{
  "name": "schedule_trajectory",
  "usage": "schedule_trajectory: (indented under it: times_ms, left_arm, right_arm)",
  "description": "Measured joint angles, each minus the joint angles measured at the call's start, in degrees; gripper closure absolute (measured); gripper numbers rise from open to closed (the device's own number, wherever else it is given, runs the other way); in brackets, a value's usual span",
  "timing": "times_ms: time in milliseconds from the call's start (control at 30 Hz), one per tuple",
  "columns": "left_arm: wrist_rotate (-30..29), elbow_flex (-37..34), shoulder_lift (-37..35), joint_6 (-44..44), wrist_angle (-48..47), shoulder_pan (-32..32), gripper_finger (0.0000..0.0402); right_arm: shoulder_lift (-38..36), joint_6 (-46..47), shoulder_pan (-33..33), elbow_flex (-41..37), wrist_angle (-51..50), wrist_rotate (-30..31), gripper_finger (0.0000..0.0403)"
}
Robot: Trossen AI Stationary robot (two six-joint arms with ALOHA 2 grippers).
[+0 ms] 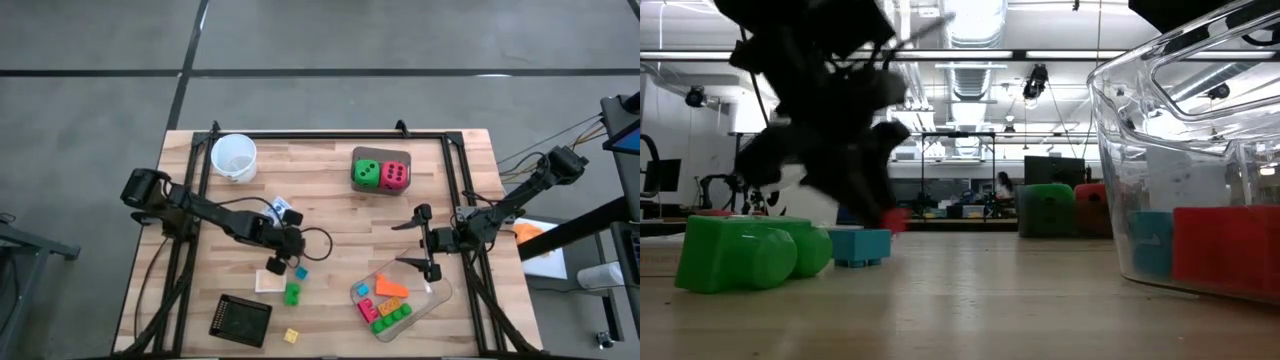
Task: Pick & Place Toys
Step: Put the red game piece into the transparent bin
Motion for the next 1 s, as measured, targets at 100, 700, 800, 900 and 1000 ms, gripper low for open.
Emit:
schedule_trajectory:
  times_ms: [100,700,800,900,1000]
  left_arm:
    - [0.14,-0.04,-1.64,-0.07,7.1,-0.07,0.0281]
    - [16.25,21.21,15.33,-1.53,32.23,-3.88,0.0281]
    - [16.15,28.54,18.73,-0.09,22.02,-3.87,0.0281]
    - [16.07,33.44,20.97,0.03,13.75,-3.8,0.0281]
    - [16.08,35.72,21.91,0.08,10.64,-3.98,0.026]
  right_arm:
    - [0.0,-0.02,-0.02,0.0,0.02,0.0,0.0046]
    - [0.2,-0.06,-0.55,-0.04,0.18,0.0,0.0046]
    - [0.17,-0.02,-0.55,-0.02,0.07,0.0,0.0046]
    - [0.24,-0.02,-0.55,-0.02,-0.03,0.0,0.0046]
    - [0.28,-0.02,-0.57,-0.02,-0.17,0.03,0.0046]
